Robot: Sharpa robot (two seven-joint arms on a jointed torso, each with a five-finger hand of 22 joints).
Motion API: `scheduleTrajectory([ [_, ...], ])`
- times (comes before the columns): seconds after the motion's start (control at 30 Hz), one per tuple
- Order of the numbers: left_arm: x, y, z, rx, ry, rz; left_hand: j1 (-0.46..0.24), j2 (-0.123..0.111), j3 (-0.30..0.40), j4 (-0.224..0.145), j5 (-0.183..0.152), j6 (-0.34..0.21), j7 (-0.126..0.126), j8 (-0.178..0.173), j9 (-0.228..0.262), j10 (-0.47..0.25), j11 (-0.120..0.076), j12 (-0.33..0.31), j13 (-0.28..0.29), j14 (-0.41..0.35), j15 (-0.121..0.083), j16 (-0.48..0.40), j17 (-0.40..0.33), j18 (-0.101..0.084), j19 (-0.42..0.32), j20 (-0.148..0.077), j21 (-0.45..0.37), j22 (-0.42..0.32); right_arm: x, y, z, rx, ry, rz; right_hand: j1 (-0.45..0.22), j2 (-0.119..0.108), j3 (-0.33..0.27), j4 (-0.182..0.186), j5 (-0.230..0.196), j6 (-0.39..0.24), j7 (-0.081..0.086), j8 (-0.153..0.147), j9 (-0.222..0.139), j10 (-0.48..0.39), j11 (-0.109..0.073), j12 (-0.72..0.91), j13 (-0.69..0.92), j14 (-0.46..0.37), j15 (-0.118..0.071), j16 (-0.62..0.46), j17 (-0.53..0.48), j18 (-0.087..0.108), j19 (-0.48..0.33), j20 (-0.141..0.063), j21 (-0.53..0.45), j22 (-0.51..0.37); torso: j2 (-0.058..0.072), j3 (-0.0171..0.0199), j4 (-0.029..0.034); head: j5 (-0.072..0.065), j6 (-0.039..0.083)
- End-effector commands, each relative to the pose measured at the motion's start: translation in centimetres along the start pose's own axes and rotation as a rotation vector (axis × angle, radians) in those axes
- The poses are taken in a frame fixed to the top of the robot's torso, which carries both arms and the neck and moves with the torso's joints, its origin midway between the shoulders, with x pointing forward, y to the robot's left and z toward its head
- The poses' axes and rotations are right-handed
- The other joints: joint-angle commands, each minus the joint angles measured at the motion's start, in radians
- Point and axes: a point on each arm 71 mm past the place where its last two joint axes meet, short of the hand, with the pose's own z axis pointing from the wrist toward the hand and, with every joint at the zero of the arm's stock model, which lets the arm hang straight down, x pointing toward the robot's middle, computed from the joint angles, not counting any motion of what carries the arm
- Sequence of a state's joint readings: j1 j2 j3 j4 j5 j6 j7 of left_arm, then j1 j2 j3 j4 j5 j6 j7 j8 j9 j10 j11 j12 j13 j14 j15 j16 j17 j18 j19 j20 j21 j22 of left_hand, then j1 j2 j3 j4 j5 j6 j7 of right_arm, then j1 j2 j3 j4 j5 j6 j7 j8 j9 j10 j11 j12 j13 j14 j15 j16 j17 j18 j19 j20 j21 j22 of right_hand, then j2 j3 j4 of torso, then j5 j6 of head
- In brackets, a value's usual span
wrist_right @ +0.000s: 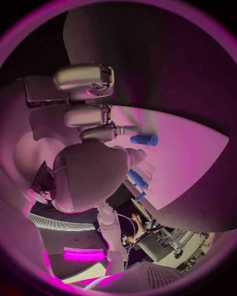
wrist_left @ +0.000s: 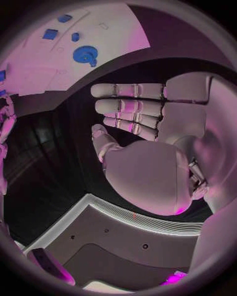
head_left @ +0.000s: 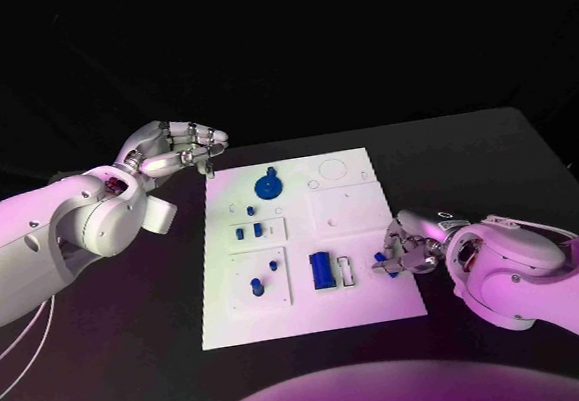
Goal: Assemble the parts on the task board
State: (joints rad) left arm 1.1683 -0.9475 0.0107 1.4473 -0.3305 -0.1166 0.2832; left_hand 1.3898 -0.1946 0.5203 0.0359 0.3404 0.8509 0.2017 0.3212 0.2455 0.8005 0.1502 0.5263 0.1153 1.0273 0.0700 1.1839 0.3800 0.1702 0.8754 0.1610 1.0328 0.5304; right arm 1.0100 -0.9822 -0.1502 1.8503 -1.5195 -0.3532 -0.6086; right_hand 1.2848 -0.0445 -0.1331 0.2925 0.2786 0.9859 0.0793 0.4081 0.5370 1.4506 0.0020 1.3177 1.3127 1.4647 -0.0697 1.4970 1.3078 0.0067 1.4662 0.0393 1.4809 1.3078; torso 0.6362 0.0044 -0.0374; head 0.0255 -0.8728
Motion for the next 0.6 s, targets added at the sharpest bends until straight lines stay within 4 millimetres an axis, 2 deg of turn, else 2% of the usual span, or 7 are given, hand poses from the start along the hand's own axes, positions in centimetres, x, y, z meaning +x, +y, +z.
scheduleTrajectory([
  [0.03,0.16,-0.12,0.04,0.006,0.010,-0.005,-0.001,0.008,0.007,0.000,0.003,-0.009,0.000,0.004,-0.002,-0.007,-0.003,0.004,-0.001,-0.006,-0.003,0.003,-0.001,0.015,-0.007,-0.002,0.003,0.001,0.80,-0.49,-0.01,0.034,0.049,-0.001,0.006,0.008,0.004,-0.001,0.000,-0.009,0.000,-0.006,-0.004,-0.004,0.001,-0.005,0.067,0.069,0.009,0.000,0.087,0.012,0.071,0.010,0.002,0.238,-0.001,-0.0002,-0.0008,0.001,0.000],
  [0.6,0.15,-0.11,0.05,0.006,0.010,-0.004,-0.002,0.008,0.008,0.001,0.003,-0.010,0.000,0.004,-0.002,-0.007,-0.003,0.005,-0.002,-0.006,-0.003,0.004,-0.001,0.015,-0.007,-0.001,0.004,0.002,0.42,-0.34,0.03,0.021,-0.003,-0.062,0.019,0.003,0.001,-0.002,-0.001,0.003,-0.003,-0.005,-0.002,-0.001,-0.001,0.000,0.071,0.071,0.008,0.003,0.093,0.010,0.075,0.009,0.012,0.241,-0.001,-0.0003,-0.0011,0.002,0.000],
])
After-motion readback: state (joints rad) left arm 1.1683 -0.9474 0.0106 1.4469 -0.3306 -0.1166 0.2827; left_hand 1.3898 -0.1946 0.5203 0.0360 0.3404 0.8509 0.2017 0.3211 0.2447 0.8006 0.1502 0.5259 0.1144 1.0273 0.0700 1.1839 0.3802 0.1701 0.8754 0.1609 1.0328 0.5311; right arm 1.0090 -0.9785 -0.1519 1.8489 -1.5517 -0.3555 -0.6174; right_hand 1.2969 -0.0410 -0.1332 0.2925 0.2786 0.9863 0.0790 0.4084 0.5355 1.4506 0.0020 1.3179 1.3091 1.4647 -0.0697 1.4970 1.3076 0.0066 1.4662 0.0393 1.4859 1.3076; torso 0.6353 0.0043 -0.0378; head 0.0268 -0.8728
